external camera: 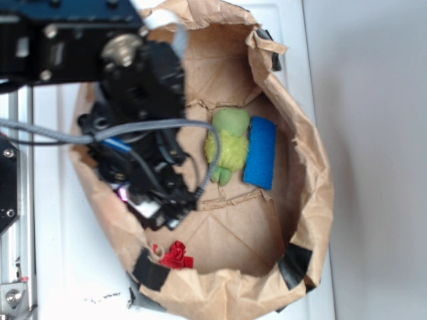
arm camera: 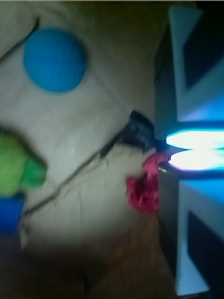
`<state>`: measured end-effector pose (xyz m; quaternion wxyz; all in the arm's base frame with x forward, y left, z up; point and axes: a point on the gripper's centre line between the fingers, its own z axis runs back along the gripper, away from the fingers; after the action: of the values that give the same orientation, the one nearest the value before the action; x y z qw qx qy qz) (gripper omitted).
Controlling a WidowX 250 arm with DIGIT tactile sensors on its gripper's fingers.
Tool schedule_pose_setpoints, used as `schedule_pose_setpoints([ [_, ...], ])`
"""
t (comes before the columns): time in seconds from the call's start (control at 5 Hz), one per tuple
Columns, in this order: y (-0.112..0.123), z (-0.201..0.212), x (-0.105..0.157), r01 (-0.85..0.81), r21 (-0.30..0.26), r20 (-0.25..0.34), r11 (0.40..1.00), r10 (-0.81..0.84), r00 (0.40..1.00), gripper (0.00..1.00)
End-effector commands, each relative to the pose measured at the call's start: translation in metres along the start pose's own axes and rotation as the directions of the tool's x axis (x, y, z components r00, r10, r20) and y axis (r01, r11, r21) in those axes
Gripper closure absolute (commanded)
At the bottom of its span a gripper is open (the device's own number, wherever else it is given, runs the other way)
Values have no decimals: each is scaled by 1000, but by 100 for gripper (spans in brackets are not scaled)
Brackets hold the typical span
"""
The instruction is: Grab the red paper.
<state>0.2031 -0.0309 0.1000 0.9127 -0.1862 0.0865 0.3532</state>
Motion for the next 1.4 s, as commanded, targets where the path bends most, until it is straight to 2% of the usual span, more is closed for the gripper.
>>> schedule_pose_setpoints([
  [0.0,-13,-22,-10,-5,24,17,1000,4,1000,0],
  [0.2,-36,-23,-3,3,-38,41,999,-1,999,0],
  [0.8,-36,-23,-3,3,-38,41,999,-1,999,0],
  [1.0,-54,-28,12,-57,-62,33,996,59,998,0],
  [1.2,-69,-33,25,-78,-68,81,995,84,993,0],
])
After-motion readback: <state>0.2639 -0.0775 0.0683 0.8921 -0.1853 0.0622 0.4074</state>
